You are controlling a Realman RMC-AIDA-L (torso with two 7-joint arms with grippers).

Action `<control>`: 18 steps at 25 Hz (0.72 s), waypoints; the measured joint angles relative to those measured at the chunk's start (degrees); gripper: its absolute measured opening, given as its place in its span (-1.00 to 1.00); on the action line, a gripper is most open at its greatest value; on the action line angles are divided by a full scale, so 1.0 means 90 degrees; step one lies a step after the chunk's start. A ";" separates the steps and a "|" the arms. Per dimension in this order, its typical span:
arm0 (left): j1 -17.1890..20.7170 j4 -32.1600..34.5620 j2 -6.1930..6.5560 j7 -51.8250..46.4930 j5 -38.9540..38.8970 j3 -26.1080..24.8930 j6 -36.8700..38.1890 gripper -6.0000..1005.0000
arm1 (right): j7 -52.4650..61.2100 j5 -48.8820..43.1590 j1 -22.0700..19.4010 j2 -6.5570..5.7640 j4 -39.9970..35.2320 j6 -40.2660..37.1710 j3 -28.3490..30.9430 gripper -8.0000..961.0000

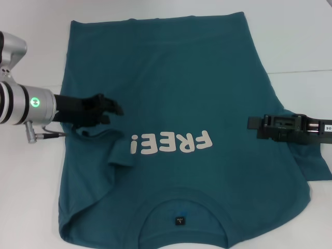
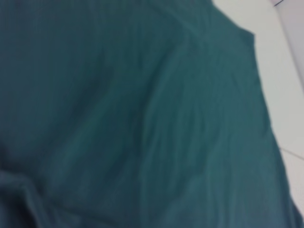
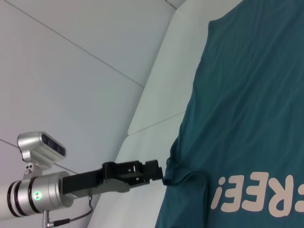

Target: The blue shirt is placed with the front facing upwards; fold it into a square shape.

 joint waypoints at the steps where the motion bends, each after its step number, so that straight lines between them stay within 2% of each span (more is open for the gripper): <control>1: 0.0006 0.0010 -0.0002 0.0067 -0.0109 0.0000 0.0008 -0.37 | 0.0000 0.0000 0.0000 0.0001 0.0002 0.0002 0.0002 0.72; 5: 0.0170 0.0032 0.0043 0.0147 -0.0316 -0.0027 -0.0005 -0.06 | -0.0001 0.0000 -0.0011 0.0000 0.0009 0.0036 0.0008 0.72; 10: 0.0466 -0.0050 0.0251 -0.0215 -0.0271 -0.0008 -0.0138 0.25 | -0.0001 0.0003 -0.0034 0.0000 0.0010 0.0078 0.0010 0.71; 13: 0.0645 -0.0053 0.0270 -0.0303 -0.0299 -0.0035 -0.0189 0.42 | 0.0000 0.0009 -0.0035 0.0000 0.0010 0.0103 -0.0006 0.71; 18: 0.0657 -0.0150 0.0233 -0.0322 -0.0263 -0.0015 -0.0554 0.71 | -0.0001 0.0010 -0.0042 0.0000 0.0010 0.0118 -0.0012 0.70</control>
